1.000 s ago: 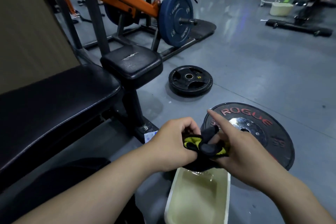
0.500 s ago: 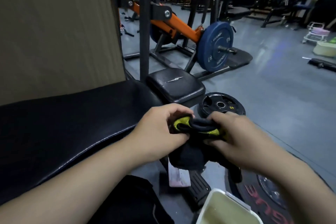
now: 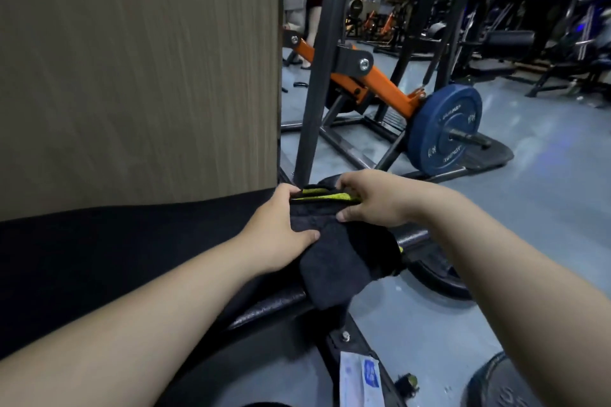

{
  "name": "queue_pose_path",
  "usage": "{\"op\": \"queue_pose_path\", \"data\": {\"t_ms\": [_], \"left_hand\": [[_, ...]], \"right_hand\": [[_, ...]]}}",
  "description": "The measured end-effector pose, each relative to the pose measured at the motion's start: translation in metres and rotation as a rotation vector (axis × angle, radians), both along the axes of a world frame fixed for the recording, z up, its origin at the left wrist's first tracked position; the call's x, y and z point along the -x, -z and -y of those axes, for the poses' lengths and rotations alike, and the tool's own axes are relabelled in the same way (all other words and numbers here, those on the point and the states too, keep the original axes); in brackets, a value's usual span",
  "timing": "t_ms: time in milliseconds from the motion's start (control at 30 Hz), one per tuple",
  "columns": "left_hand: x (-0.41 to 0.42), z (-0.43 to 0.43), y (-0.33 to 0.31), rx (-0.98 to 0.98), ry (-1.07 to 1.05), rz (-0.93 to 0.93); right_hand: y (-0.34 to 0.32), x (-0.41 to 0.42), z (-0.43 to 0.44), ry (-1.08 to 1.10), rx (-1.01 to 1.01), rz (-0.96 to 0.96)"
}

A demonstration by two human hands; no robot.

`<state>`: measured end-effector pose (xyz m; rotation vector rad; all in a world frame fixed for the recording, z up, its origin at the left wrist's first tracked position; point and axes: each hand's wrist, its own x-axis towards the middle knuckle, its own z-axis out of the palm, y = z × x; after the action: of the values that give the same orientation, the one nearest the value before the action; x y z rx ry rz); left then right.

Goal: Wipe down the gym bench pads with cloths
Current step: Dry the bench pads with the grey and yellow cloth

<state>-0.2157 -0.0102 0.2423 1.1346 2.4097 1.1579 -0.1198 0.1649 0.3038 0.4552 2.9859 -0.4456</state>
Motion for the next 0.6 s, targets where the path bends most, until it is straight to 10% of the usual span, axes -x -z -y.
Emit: {"op": "queue_pose_path", "data": {"t_ms": [233, 600], "left_hand": [[0.019, -0.007, 0.025, 0.127, -0.044, -0.117], [0.045, 0.031, 0.023, 0.727, 0.02, -0.409]], "right_hand": [[0.05, 0.025, 0.022, -0.02, -0.328, -0.27], [0.109, 0.023, 0.046, 0.152, -0.108, -0.055]]}}
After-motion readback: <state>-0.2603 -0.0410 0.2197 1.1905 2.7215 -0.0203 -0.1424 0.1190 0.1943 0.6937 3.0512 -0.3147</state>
